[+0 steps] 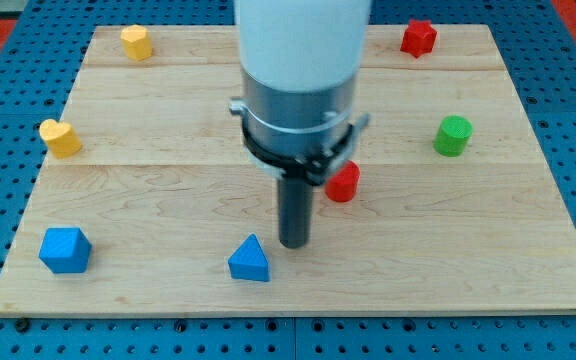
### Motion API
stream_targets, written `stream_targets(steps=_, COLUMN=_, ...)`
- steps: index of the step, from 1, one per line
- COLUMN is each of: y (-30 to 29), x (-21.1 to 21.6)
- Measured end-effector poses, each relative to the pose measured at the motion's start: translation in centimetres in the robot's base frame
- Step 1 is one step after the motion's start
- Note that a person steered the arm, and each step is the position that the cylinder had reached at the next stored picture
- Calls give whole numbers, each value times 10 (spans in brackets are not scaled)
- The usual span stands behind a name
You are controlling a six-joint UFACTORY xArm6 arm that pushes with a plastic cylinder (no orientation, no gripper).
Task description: Push the red circle to the bottom right
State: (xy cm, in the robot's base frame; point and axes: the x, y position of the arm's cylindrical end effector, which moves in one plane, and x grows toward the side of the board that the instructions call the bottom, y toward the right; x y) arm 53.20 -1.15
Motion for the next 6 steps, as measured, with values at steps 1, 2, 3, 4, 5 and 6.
stream_targets(steps=1, y=-5, x=-51)
stream_targets(steps=2, y=52, x=-69)
stream_targets(steps=3, y=68, x=-72)
stream_targets(steps=4, y=80, x=-69)
stream_targets(steps=5, y=147, x=-25)
stream_targets(steps=6, y=167, x=-15)
